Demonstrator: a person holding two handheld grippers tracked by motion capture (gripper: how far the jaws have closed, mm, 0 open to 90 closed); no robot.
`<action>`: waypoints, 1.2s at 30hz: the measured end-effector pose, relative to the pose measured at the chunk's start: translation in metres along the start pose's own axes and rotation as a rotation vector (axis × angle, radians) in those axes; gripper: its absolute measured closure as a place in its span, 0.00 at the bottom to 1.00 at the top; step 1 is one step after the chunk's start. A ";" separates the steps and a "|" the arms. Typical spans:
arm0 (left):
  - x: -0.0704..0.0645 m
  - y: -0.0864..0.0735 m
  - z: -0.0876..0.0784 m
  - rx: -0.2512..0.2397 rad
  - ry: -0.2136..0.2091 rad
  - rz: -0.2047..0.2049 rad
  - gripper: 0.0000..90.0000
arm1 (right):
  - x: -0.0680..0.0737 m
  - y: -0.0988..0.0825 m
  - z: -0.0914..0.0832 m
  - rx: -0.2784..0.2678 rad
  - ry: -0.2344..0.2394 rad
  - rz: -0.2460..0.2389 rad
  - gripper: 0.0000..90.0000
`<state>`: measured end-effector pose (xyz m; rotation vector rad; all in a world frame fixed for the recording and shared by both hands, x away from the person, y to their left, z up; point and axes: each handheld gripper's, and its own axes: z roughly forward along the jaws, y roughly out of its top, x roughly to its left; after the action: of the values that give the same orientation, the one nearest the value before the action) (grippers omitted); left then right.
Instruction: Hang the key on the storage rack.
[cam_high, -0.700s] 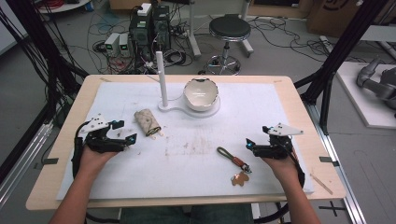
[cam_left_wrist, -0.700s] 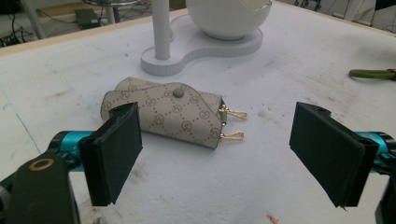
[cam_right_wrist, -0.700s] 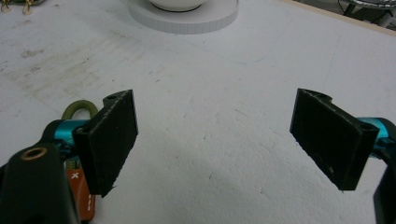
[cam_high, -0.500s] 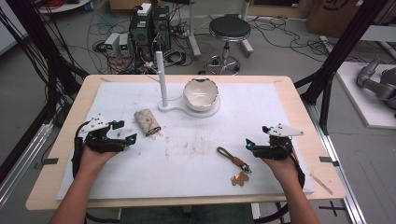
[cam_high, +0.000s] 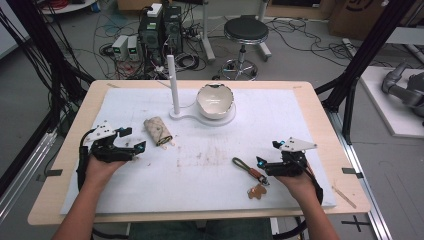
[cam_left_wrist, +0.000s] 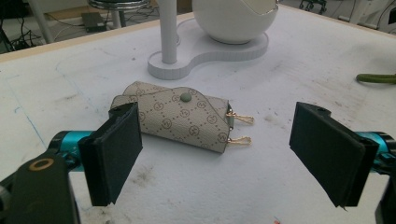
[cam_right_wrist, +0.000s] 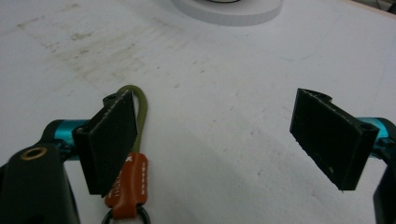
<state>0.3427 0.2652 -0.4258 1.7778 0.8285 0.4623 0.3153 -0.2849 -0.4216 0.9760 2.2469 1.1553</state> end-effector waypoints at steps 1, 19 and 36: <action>0.000 0.000 0.001 0.003 0.000 0.000 0.19 | 0.003 -0.001 0.002 0.012 0.021 -0.007 0.17; 0.001 0.000 0.004 0.015 0.002 0.000 0.19 | 0.018 -0.010 0.014 0.165 0.141 -0.072 0.20; 0.000 0.002 0.005 0.010 0.004 0.018 0.19 | 0.024 -0.015 0.016 0.241 0.195 -0.139 0.53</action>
<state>0.3465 0.2613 -0.4259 1.7955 0.8200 0.4746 0.3036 -0.2644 -0.4440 0.8065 2.6116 0.9726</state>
